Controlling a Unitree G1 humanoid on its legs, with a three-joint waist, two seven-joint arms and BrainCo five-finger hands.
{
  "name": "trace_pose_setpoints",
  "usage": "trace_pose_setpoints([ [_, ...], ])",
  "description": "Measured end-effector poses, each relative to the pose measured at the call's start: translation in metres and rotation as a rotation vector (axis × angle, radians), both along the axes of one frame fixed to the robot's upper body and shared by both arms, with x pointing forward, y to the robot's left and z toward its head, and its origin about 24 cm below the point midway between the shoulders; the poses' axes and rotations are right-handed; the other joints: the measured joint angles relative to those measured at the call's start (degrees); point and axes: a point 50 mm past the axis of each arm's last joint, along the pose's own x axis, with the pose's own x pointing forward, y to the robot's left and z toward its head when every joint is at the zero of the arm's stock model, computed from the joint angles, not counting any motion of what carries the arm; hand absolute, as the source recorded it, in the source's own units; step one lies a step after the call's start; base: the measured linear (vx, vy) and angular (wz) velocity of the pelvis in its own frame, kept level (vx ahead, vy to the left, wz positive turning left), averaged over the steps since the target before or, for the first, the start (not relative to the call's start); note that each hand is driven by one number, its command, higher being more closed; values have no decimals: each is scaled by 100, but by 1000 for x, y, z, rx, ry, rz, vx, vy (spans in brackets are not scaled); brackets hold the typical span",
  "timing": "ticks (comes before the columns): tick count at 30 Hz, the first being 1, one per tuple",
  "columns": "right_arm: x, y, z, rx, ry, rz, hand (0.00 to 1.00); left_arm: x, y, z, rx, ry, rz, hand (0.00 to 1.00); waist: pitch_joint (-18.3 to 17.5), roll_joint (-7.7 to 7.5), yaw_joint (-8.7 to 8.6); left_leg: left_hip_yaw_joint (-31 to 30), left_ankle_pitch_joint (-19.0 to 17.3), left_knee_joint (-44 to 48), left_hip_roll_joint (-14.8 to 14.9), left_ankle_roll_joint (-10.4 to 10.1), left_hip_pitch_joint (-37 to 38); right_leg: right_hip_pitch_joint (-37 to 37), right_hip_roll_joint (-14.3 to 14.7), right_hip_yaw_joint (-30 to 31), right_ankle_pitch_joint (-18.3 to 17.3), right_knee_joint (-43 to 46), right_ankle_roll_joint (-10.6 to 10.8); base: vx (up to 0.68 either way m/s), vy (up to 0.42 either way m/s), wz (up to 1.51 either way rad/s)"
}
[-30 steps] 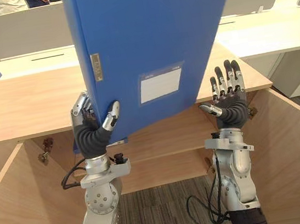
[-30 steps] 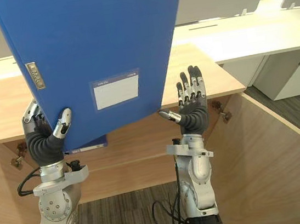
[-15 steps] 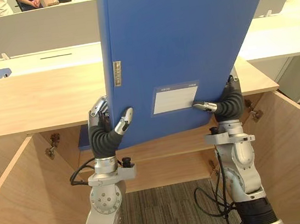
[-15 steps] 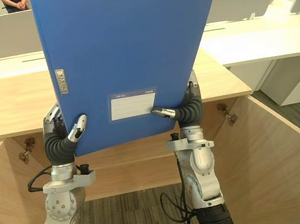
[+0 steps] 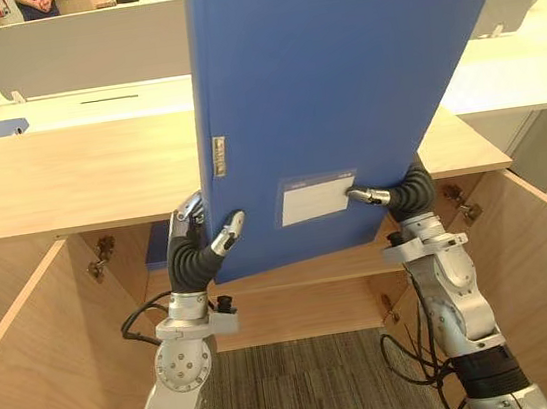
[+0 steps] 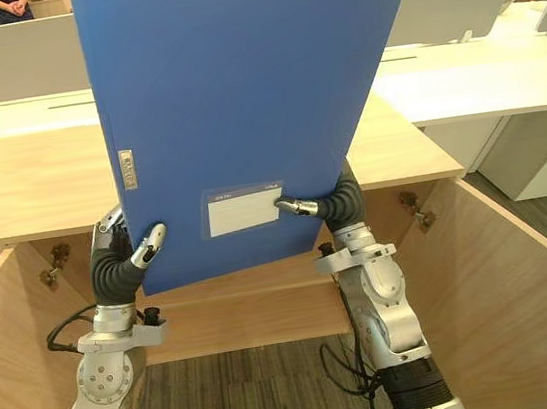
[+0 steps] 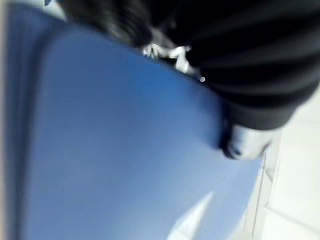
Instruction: Walk over to the cabinet, pick up the folder, carry it to the office cabinet, place the folder inside the office cabinet, then close the office cabinet door
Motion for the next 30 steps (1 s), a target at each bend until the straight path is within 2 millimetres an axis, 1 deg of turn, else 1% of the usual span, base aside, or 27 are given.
trace_pose_setpoints([
  [3, 1, 3, -5, -12, 18, 24, 100, 1, 1, -4, 40, 11, 6, 0, -1, -6, 7, -2, 15, -2, -1, -4, -2, -2, -2, -1, 1, -1, -7, 0, 0, 0],
  [5, 1, 8, -6, -17, 21, 47, 100, 3, 3, -10, 50, 41, 15, 0, 3, -16, 7, -2, 25, -3, -1, -5, -4, -3, -3, -1, -9, -5, -19, 0, 0, 0],
  [13, 1, 18, -12, 10, 43, 46, 100, 3, 13, -15, 91, 61, 85, 0, 1, -50, 21, -4, 45, -5, -2, 0, -13, -4, -5, -4, -11, -15, -7, 0, 0, 0],
  [15, 3, 21, -19, 24, 69, 36, 100, 5, 15, -21, 97, 89, 118, 0, -12, -66, 25, -8, 46, -6, -2, -1, -15, -4, -6, -7, -11, -15, -6, 0, 0, 0],
  [19, 2, 24, -23, 62, 87, 17, 100, 6, 22, -30, 94, 132, 168, 0, -31, -94, 31, -23, 47, -5, -1, -2, -35, -7, -6, -29, -7, -30, -7, 0, 0, 0],
  [22, 2, 21, -22, 109, 82, -19, 100, 5, 34, -36, 74, 170, 244, 0, -43, -112, 29, -36, 45, -5, -2, -3, -46, -8, -6, -45, -5, -40, -10, 0, 0, 0],
  [24, 1, 16, -20, 142, 74, -60, 100, 3, 44, -41, 50, 198, 309, 0, -52, -125, 36, -62, 45, -5, -3, -3, -64, -8, -8, -70, -5, -48, -11, 0, 0, 6],
  [25, -2, 12, -17, 158, 58, -94, 100, 2, 52, -46, 28, 227, 346, 0, -53, -127, 48, -83, 45, -5, -6, -3, -80, -11, -11, -92, -5, -55, -11, 0, 0, 8],
  [27, -7, 8, -13, 174, 39, -119, 100, 0, 60, -54, 13, 271, 383, 0, -53, -126, 75, -100, 44, -5, -8, -4, -86, -7, -13, -107, -5, -60, -12, 0, 0, 6],
  [30, -13, 3, -6, 201, 2, -149, 100, -7, 76, -74, -39, 373, 482, 0, -53, -126, 69, -141, 43, -5, -15, -6, -104, -2, -22, -153, -10, -58, -17, 5, 2, 7],
])
